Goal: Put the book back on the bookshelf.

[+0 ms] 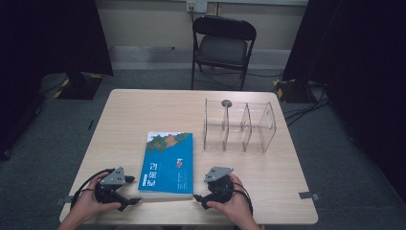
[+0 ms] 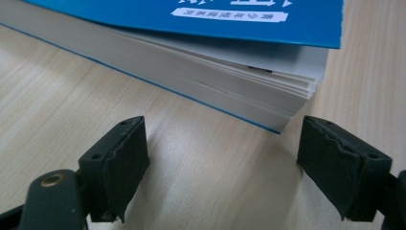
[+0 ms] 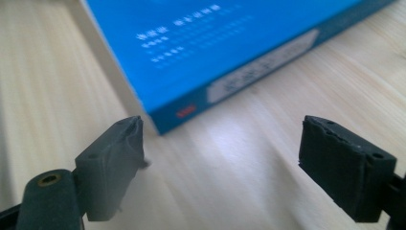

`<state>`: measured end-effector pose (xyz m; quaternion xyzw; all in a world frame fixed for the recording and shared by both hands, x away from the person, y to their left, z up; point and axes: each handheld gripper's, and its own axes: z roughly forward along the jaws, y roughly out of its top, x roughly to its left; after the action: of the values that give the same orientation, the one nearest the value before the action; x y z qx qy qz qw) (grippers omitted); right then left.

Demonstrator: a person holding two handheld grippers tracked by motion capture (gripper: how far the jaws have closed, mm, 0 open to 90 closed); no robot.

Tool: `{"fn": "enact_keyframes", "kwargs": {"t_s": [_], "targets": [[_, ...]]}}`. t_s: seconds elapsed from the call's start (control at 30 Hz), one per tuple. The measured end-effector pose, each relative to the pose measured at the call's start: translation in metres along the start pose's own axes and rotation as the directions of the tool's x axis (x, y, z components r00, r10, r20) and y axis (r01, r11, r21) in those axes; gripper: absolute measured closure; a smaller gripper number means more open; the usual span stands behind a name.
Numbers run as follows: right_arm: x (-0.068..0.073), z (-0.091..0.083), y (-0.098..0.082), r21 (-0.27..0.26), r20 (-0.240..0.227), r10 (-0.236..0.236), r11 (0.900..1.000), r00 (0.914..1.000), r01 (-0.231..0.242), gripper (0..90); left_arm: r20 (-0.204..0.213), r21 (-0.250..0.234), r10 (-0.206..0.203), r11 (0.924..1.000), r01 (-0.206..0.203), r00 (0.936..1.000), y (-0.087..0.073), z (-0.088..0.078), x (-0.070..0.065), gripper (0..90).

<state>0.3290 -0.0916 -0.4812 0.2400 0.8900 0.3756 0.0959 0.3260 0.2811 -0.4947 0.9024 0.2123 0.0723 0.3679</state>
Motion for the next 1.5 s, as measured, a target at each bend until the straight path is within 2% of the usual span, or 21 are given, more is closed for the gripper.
{"fn": "enact_keyframes", "kwargs": {"t_s": [0.07, 0.2, 0.23, 0.3, 0.4, 0.43, 0.5, 0.6, 0.7, 0.73, 0.77, 0.83, 0.87, 0.9, 0.93, 1.0, 1.1, 1.2, 1.37, 1.4, 1.5], "targets": [[0.007, 0.000, 0.003, -0.006, 0.002, -0.019, 1.000, 0.9998, 0.019, 14.7, 0.001, -0.006, 0.011, 0.9999, -0.011, 0.9999, 0.003, 0.002, -0.004, 22.7], [0.015, 0.002, 0.013, -0.023, -0.031, -0.049, 0.999, 0.9983, 0.048, 14.7, -0.002, -0.009, 0.015, 0.9999, -0.015, 0.9999, 0.008, 0.006, -0.010, 30.7], [0.015, 0.003, 0.014, -0.022, -0.037, -0.052, 0.998, 0.9980, 0.051, 14.6, -0.005, -0.020, 0.007, 0.9998, -0.007, 1.0000, 0.009, 0.008, -0.011, 33.7], [0.016, 0.008, 0.016, -0.022, -0.058, -0.050, 0.999, 0.9970, 0.049, 14.4, -0.019, -0.005, -0.004, 1.0000, 0.003, 0.9998, 0.011, 0.007, -0.012, 35.2], [0.020, 0.014, 0.020, -0.017, -0.054, -0.072, 0.997, 0.9960, 0.071, 14.2, -0.014, 0.010, -0.018, 0.9998, 0.019, 0.9997, 0.013, 0.007, -0.013, 36.2], [0.021, 0.015, 0.021, -0.017, -0.057, -0.075, 0.997, 0.9955, 0.074, 14.2, -0.030, 0.006, -0.024, 0.9997, 0.024, 0.9993, 0.013, 0.008, -0.014, 36.6], [0.022, 0.020, 0.023, -0.003, -0.061, -0.087, 0.996, 0.9944, 0.087, 12.1, -0.031, 0.031, -0.020, 0.9993, 0.021, 0.9993, 0.015, 0.006, -0.014, 37.0], [0.024, 0.024, 0.024, 0.023, -0.024, -0.125, 0.992, 0.9919, 0.125, 11.7, -0.033, 0.036, -0.026, 0.9990, 0.027, 0.9991, 0.016, 0.007, -0.015, 38.1], [0.021, 0.025, 0.023, 0.030, -0.014, -0.116, 0.993, 0.9932, 0.116, 11.6, -0.046, 0.040, -0.025, 0.9988, 0.027, 0.9986, 0.018, 0.007, -0.017, 38.9], [0.021, 0.025, 0.022, 0.027, -0.015, -0.121, 0.992, 0.9925, 0.121, 11.6, -0.035, 0.057, -0.025, 0.9980, 0.027, 0.9991, 0.019, 0.005, -0.017, 39.2], [0.021, 0.025, 0.022, 0.028, -0.016, -0.122, 0.992, 0.9925, 0.122, 11.6, -0.046, 0.037, -0.034, 0.9987, 0.035, 0.9984, 0.019, 0.006, -0.018, 39.7], [0.021, 0.026, 0.022, 0.030, -0.014, -0.125, 0.992, 0.9921, 0.125, 11.6, -0.054, 0.044, -0.024, 0.9987, 0.026, 0.9982, 0.022, 0.004, -0.020, 43.1], [0.021, 0.026, 0.023, 0.030, -0.012, -0.133, 0.991, 0.9911, 0.133, 11.6, -0.036, 0.049, -0.022, 0.9985, 0.024, 0.9991, 0.023, 0.001, -0.019, 44.5], [0.022, 0.026, 0.023, 0.039, -0.006, -0.129, 0.991, 0.9917, 0.129, 11.6, -0.029, 0.014, -0.037, 0.9992, 0.037, 0.9989, 0.024, -0.001, -0.019, 49.4], [0.022, 0.027, 0.023, 0.034, -0.003, -0.148, 0.988, 0.9890, 0.148, 11.5, -0.020, -0.006, -0.045, 0.9990, 0.044, 0.9988, 0.025, -0.003, -0.019, 54.2], [0.022, 0.027, 0.023, 0.038, 0.002, -0.151, 0.988, 0.9885, 0.151, 11.5, -0.010, -0.024, -0.044, 0.9987, 0.044, 0.9990, 0.029, -0.006, -0.018, 57.9], [0.021, 0.027, 0.023, 0.033, -0.003, -0.145, 0.989, 0.9894, 0.145, 11.8, -0.001, -0.045, -0.063, 0.9970, 0.063, 0.9980, 0.031, -0.008, -0.018, 58.0], [0.021, 0.025, 0.025, 0.013, -0.014, -0.118, 0.993, 0.9929, 0.118, 12.8, 0.009, -0.055, -0.074, 0.9957, 0.074, 0.9973, 0.033, -0.010, -0.018, 58.1], [0.029, 0.026, 0.038, -0.019, -0.016, -0.127, 0.992, 0.9918, 0.126, 13.1, 0.008, -0.046, -0.070, 0.9964, 0.071, 0.9975, 0.036, -0.012, -0.017, 58.1], [0.031, 0.028, 0.041, -0.029, -0.028, -0.134, 0.991, 0.9906, 0.133, 13.1, 0.007, -0.048, -0.077, 0.9958, 0.077, 0.9970, 0.037, -0.012, -0.018, 58.1], [0.038, 0.037, 0.050, -0.047, -0.022, -0.154, 0.987, 0.9878, 0.153, 12.9, 0.016, -0.055, -0.087, 0.9946, 0.088, 0.9961, 0.038, -0.012, -0.017, 58.1]]}}
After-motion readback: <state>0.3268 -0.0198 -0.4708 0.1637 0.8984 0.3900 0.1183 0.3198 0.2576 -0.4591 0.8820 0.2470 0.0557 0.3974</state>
